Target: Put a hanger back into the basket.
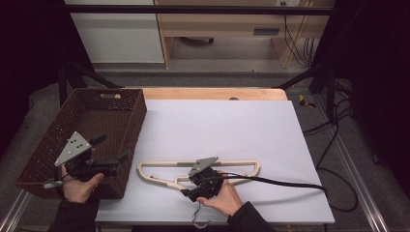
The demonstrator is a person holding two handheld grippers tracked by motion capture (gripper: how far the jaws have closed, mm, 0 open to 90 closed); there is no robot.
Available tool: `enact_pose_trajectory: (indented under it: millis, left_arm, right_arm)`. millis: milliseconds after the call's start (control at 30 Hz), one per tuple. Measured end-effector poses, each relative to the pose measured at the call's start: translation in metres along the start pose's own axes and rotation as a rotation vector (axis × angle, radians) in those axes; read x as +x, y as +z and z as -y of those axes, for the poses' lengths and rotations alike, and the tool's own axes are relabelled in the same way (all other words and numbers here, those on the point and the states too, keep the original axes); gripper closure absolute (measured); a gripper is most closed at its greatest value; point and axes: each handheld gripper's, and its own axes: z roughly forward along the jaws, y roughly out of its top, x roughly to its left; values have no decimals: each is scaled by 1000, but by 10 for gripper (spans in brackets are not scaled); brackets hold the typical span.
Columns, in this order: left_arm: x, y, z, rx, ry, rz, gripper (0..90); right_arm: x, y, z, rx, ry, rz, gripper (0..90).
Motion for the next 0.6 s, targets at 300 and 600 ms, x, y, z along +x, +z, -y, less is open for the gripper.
enact_pose_trajectory:
  millis: [300,600]
  left_arm:
    - [-2,2,1,7,5,6,37]
    - [-8,6,1,24,24,23,37]
  right_arm:
    - [1,17,11,96,-17,-29,615]
    - [-3,15,8,112,-31,-39,718]
